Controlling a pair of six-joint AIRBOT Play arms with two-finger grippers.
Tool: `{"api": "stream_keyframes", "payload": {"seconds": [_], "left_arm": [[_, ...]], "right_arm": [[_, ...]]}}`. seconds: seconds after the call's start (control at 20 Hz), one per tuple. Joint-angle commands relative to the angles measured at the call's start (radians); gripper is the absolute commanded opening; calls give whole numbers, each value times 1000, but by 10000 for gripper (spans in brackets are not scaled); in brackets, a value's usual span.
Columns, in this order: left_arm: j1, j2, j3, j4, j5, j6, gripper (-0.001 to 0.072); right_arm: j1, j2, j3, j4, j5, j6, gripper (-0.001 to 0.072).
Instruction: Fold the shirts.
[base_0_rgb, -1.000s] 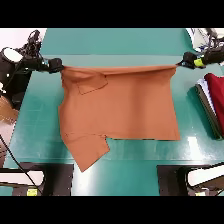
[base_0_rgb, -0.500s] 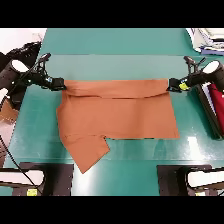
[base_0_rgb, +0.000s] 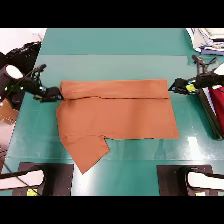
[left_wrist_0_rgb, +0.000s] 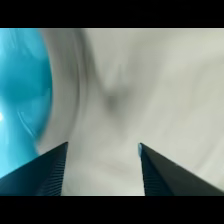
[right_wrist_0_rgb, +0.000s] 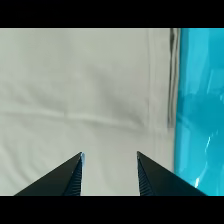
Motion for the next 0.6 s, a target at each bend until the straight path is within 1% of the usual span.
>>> {"api": "stream_keyframes", "payload": {"seconds": [0.0,0.15,0.3,0.4,0.55], "left_arm": [[13,207,-262,18,-44,-61,521],[13,418,-496,16,-116,-107,521],[13,565,-606,14,-209,-140,520],[13,611,-637,2,-249,-155,520],[12,615,-684,-29,-217,-154,521]], "right_arm": [[-51,126,-60,3,16,-6,389],[-96,203,-109,5,-7,-6,389],[-119,222,-110,12,-3,-23,389],[-117,222,-110,11,-4,-24,389],[-110,222,-110,12,-7,-24,389]]}}
